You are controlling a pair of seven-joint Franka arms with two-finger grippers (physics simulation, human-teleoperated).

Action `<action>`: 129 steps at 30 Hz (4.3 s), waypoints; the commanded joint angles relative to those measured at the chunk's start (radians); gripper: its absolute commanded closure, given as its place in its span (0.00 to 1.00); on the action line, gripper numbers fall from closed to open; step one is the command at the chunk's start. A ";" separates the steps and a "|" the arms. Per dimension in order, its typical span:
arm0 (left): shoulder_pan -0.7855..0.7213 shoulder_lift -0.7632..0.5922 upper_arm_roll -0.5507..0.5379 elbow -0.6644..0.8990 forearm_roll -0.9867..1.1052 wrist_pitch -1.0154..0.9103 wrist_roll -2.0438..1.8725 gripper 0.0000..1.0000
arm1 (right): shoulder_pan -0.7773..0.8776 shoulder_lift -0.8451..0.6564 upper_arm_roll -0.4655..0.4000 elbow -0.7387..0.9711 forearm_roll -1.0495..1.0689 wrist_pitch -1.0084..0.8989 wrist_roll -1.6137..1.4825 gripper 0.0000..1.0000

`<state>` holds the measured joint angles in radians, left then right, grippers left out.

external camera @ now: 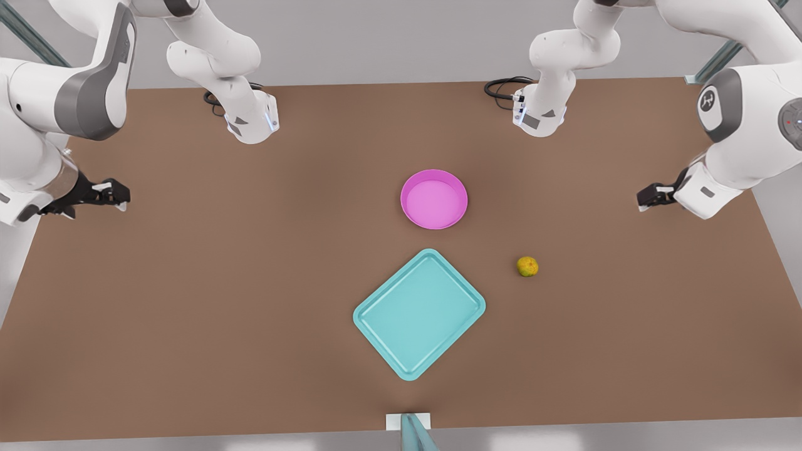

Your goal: Place the orange on the plate with the left arm and the plate on the tray with the right arm

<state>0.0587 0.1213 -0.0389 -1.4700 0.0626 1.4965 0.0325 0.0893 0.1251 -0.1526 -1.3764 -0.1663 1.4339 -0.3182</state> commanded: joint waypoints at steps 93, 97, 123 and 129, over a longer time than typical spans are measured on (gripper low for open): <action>-0.120 -0.098 0.013 -0.130 -0.035 0.156 -0.066 0.00 | 0.429 0.384 0.140 -0.428 0.783 0.764 0.056 0.00; -0.120 -0.057 0.007 -0.128 -0.038 0.154 -0.066 0.00 | 0.536 0.453 0.142 -0.415 0.797 0.847 0.048 0.00; -0.122 -0.040 0.007 -0.102 -0.043 0.125 -0.066 0.00 | 0.653 0.591 0.237 -0.309 0.926 0.950 0.131 0.00; -0.122 -0.040 0.007 -0.104 -0.043 0.125 -0.066 0.00 | 0.655 0.605 0.238 -0.309 0.924 0.950 0.130 0.00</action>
<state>-0.0631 0.0823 -0.0320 -1.5734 0.0200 1.6221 -0.0507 0.7437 0.7292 0.0851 -1.6863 0.7561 2.3830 -0.2195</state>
